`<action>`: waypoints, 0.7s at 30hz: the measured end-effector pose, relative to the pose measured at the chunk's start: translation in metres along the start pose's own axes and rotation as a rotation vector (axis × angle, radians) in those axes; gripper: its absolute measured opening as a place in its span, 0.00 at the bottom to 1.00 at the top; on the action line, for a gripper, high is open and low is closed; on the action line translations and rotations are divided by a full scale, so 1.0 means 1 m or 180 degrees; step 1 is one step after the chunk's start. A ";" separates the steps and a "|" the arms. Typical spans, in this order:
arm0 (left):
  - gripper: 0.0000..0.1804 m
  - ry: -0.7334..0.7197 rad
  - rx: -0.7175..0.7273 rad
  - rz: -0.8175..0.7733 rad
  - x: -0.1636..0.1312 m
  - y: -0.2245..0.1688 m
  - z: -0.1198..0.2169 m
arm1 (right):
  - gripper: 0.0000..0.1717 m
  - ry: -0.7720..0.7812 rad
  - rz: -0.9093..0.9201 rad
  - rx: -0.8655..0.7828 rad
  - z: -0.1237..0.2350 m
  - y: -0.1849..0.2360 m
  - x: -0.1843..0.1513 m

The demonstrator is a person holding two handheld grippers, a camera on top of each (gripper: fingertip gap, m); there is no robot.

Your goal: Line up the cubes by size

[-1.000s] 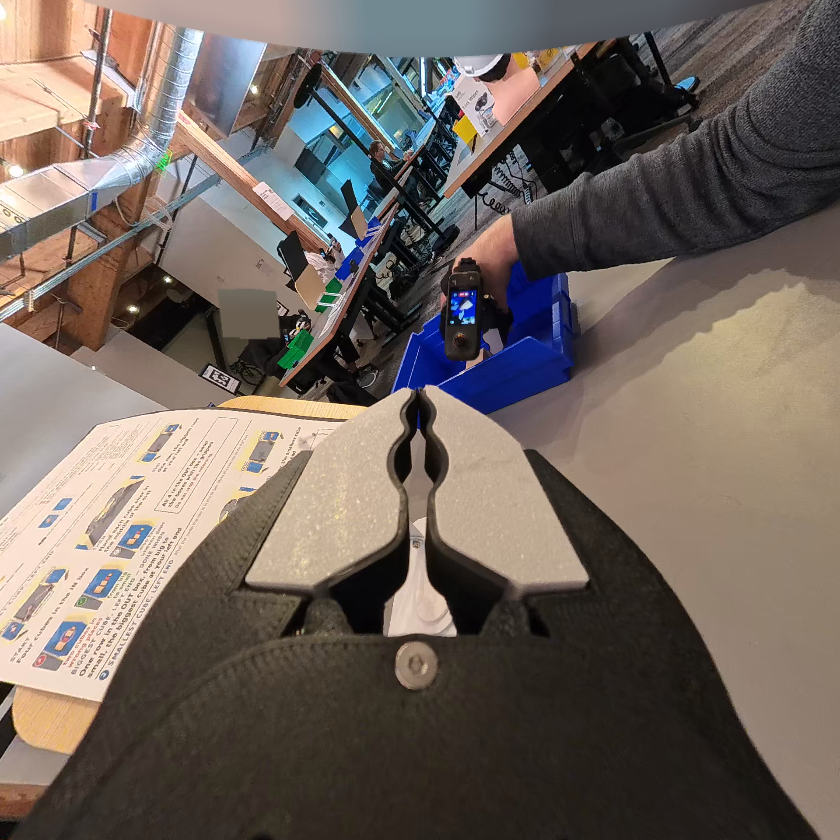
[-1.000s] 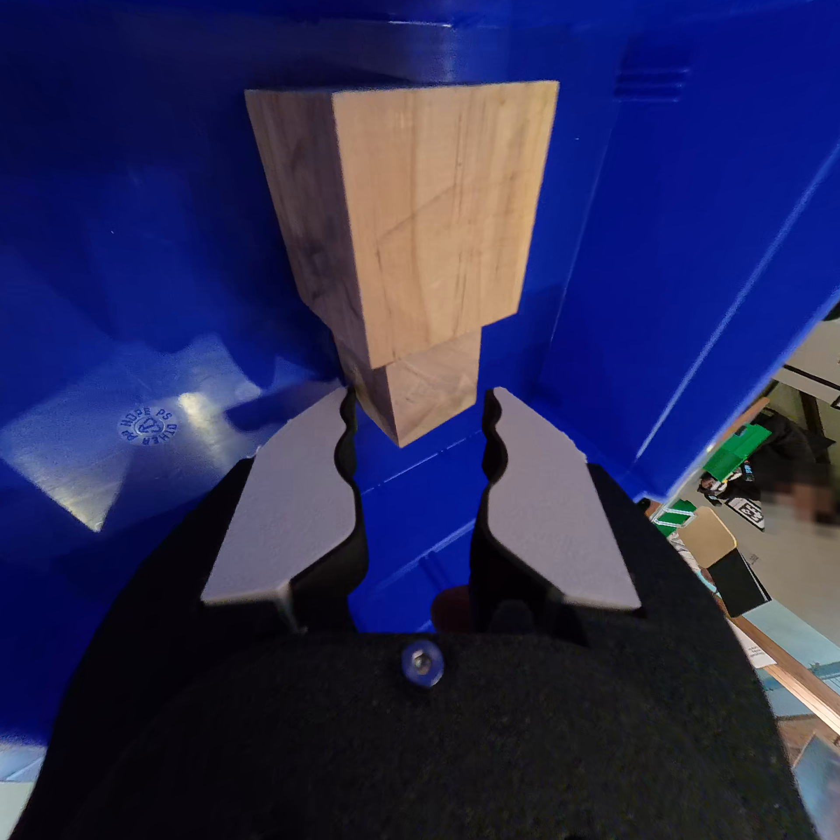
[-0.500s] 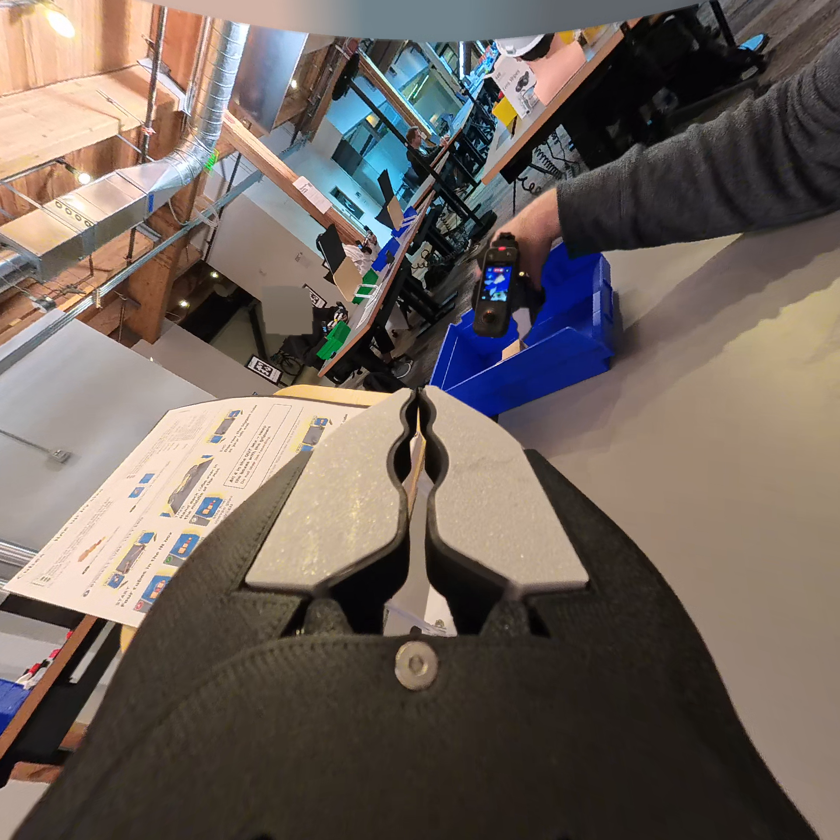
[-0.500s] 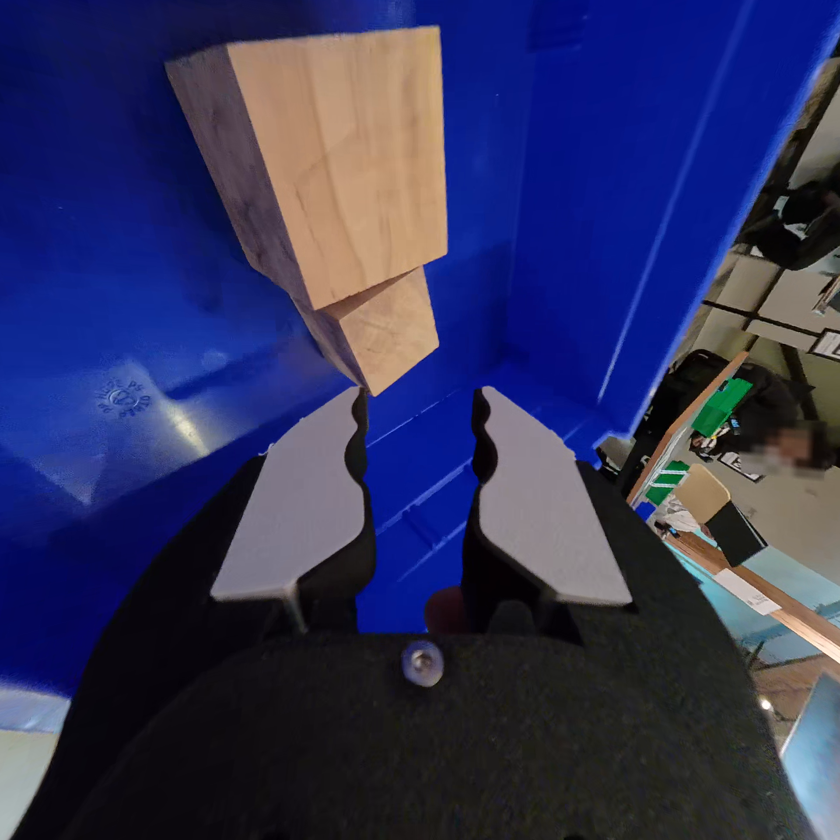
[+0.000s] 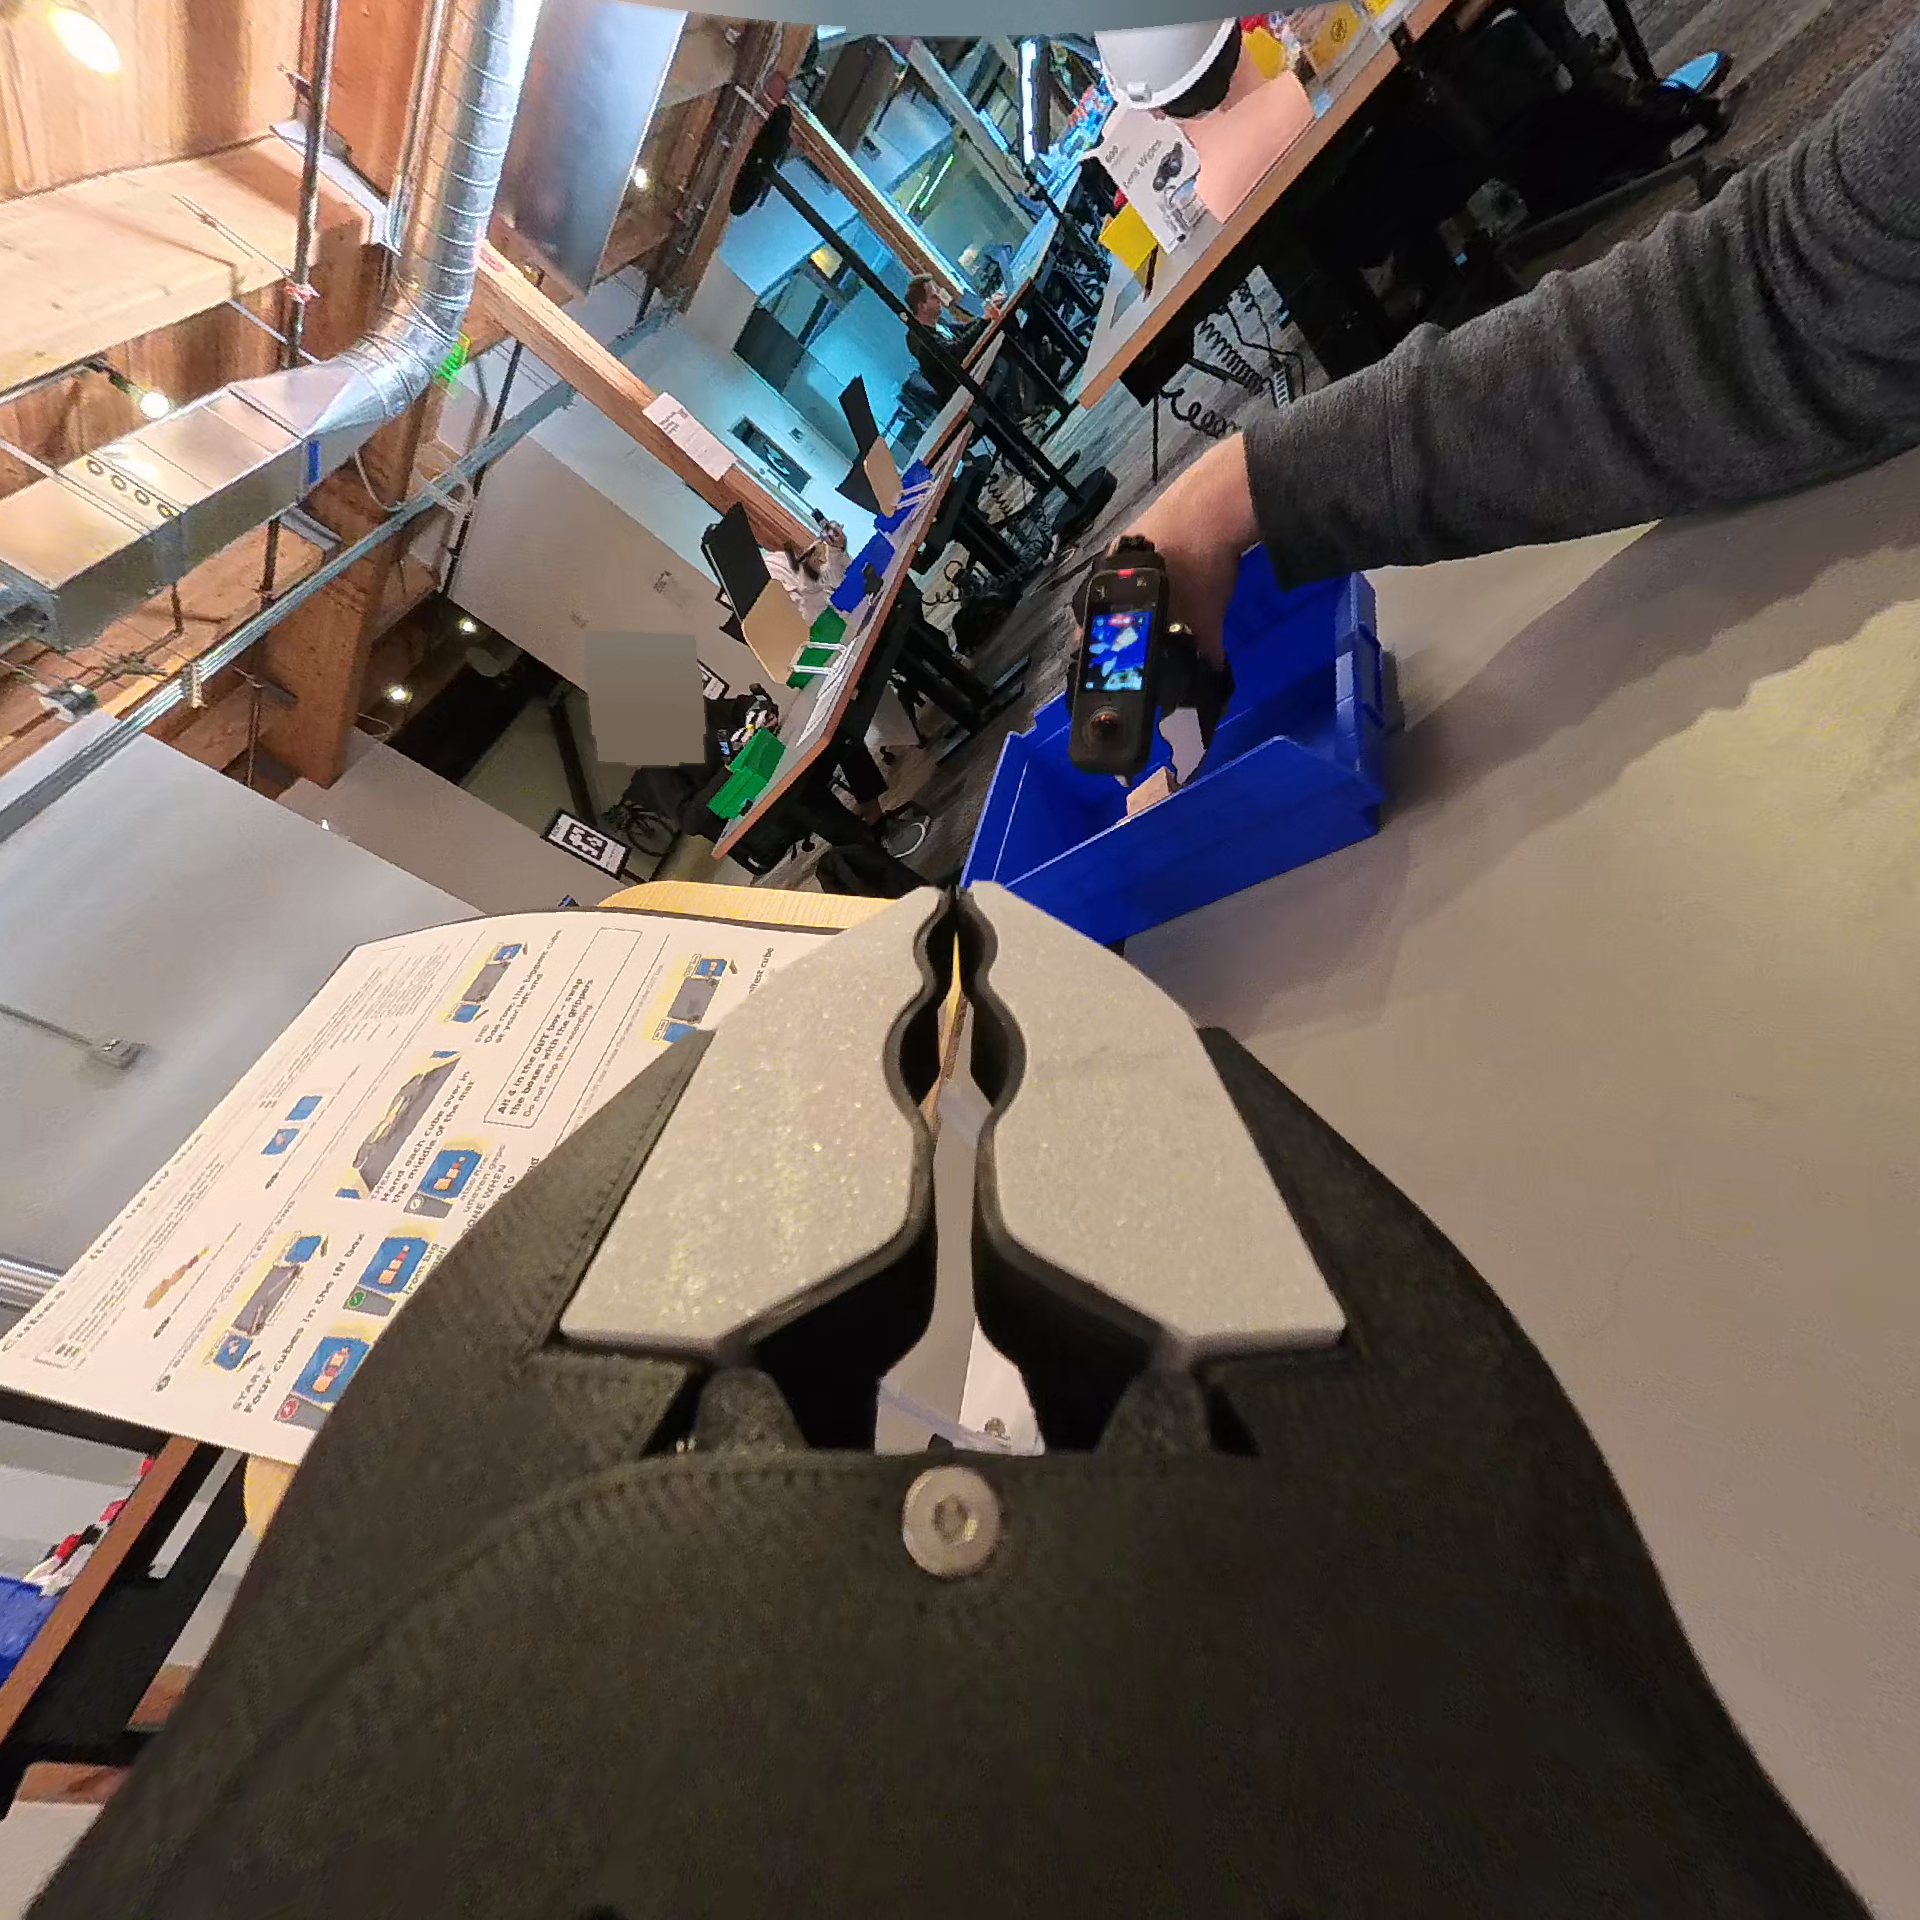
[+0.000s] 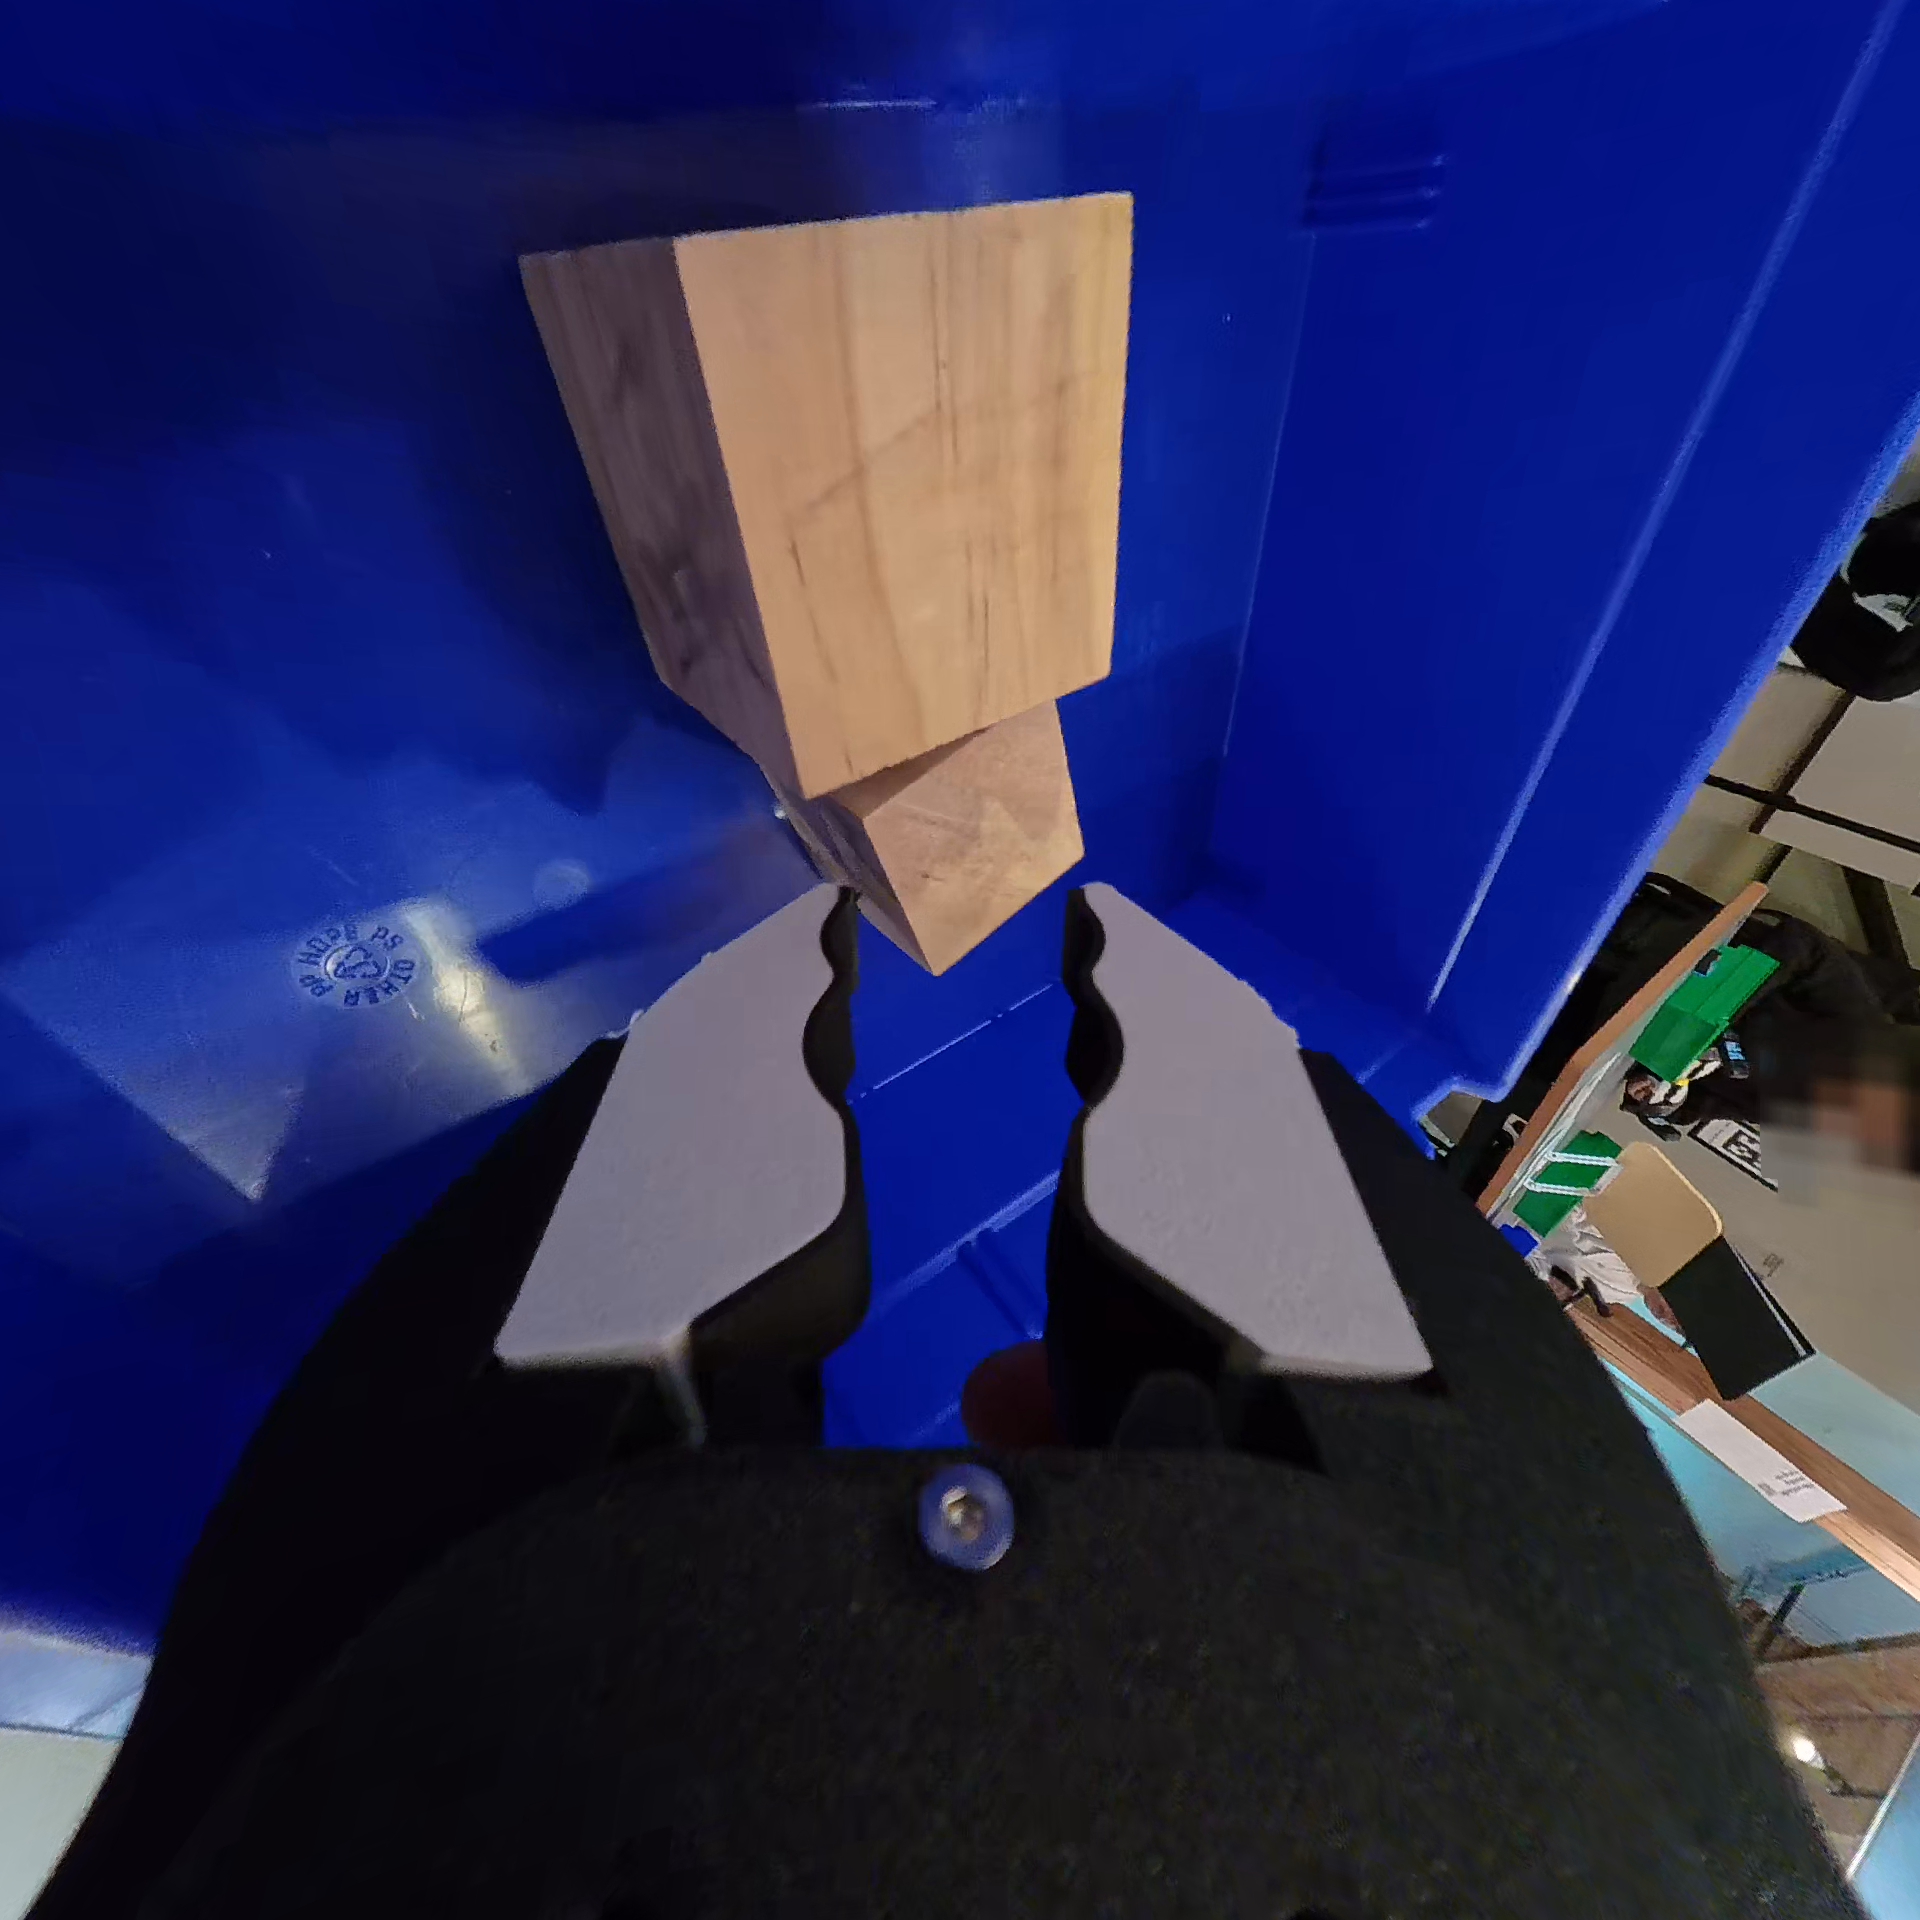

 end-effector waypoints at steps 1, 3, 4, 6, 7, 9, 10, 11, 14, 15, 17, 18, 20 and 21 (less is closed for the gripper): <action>0.00 -0.0005 0.0000 0.0006 0.000 0.000 0.000 | 0.21 0.0003 -0.0006 0.0019 -0.001 0.001 0.001; 0.00 0.0000 0.0002 0.0008 -0.001 0.000 0.000 | 0.20 0.0022 0.0009 0.0040 -0.004 0.002 0.001; 0.00 0.0000 0.0003 0.0009 -0.001 0.000 0.000 | 0.20 0.0015 0.0012 0.0058 -0.005 0.003 0.001; 0.00 -0.0006 0.0002 0.0016 -0.001 0.000 0.000 | 0.20 0.0019 0.0010 0.0052 -0.006 0.003 0.002; 0.00 -0.0005 0.0001 0.0017 -0.001 0.000 0.000 | 0.20 0.0013 0.0004 0.0051 -0.006 0.003 0.002; 0.00 0.0000 -0.0006 0.0013 -0.001 0.000 -0.001 | 0.19 0.0020 -0.0019 0.0052 -0.006 0.003 0.003; 0.00 0.0001 -0.0011 0.0015 -0.002 -0.001 -0.001 | 0.19 0.0032 -0.0022 0.0053 -0.006 0.003 0.003; 0.00 0.0000 -0.0017 0.0018 -0.002 -0.001 -0.002 | 0.19 0.0046 -0.0031 0.0053 -0.006 0.003 0.003; 0.00 0.0007 -0.0031 0.0016 -0.002 -0.002 -0.003 | 0.19 0.0102 -0.0094 0.0068 -0.006 0.003 0.006; 0.00 0.0006 -0.0033 0.0015 -0.002 -0.002 -0.003 | 0.19 0.0123 -0.0103 0.0074 -0.006 0.004 0.007; 0.00 0.0005 -0.0033 0.0015 -0.002 -0.002 -0.003 | 0.18 0.0169 -0.0123 0.0089 -0.005 0.005 0.009; 0.00 0.0003 -0.0030 0.0015 -0.002 -0.002 -0.003 | 0.18 0.0197 -0.0173 0.0092 -0.005 0.005 0.009; 0.00 -0.0001 -0.0027 0.0021 -0.002 -0.002 -0.003 | 0.18 0.0242 -0.0211 0.0087 -0.005 0.005 0.010; 0.00 0.0001 -0.0027 0.0019 -0.002 -0.001 -0.003 | 0.18 0.0255 -0.0200 0.0082 -0.005 0.005 0.010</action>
Point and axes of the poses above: each gripper's, where its closed fingertips meet, z back along the fingers, x out of its top, y = z × x across the jaws, the point moved 5 cm from there along z, back along the fingers, and after that the axes turned 14 degrees about -y, right-handed, at the moved point
